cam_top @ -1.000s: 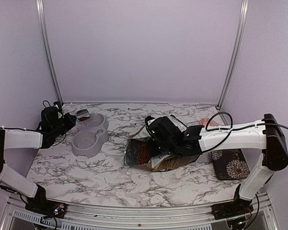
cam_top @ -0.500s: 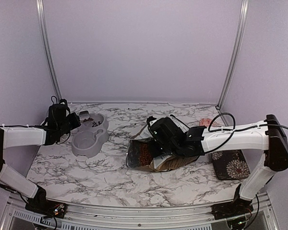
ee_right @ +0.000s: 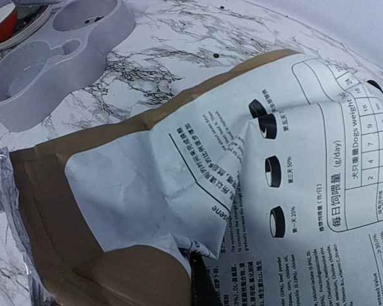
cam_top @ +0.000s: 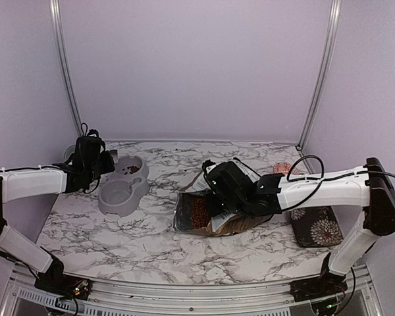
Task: Serve the pet food
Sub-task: Place the pet food in the pet food bowl, then insert the spatula into the pet food bag.
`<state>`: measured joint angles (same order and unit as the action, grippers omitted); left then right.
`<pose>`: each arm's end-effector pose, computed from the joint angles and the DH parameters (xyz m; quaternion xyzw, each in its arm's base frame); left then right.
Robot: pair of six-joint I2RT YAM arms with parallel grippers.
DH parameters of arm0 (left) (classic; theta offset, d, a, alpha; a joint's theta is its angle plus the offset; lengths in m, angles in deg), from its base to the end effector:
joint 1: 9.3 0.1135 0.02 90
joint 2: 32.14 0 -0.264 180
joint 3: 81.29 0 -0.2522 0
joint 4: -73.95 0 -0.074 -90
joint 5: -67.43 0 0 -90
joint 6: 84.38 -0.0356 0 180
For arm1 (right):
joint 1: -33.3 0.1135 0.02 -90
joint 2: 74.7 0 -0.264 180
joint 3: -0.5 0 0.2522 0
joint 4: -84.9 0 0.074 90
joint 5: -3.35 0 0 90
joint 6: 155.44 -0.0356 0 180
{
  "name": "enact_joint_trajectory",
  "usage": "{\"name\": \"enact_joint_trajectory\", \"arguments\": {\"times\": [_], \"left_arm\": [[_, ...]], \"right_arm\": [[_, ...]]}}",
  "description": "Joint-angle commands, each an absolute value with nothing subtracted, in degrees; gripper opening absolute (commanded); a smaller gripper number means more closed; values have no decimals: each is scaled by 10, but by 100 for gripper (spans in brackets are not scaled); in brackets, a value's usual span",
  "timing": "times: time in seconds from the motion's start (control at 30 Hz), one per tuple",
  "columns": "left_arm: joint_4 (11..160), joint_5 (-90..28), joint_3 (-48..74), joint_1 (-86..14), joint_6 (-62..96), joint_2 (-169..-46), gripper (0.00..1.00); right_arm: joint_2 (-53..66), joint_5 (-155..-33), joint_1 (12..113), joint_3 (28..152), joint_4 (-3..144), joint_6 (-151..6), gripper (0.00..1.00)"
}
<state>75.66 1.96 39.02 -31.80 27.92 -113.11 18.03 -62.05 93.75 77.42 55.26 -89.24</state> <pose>0.2935 -0.1056 0.2411 -0.1158 0.8150 -0.0418 0.5662 0.1854 0.2970 0.2327 -0.2076 0.8837 0.1022 0.4069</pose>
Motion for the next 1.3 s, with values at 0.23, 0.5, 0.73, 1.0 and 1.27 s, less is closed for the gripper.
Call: {"name": "enact_joint_trajectory", "arguments": {"times": [0.23, 0.5, 0.73, 1.0, 1.27], "left_arm": [[828, -9, 376, -323, 284, -1077, 0], [882, -164, 420, -323, 319, -941, 0], [931, -317, 482, -323, 339, -801, 0], [948, -502, 506, -324, 335, -734, 0], [931, -611, 523, -337, 345, -705, 0]], "right_arm": [[156, -583, 918, 794, 546, -899, 0], [154, -586, 919, 816, 534, -892, 0], [163, -589, 920, 842, 523, -880, 0], [176, -583, 920, 865, 516, -872, 0], [184, -584, 920, 877, 511, -870, 0]]}}
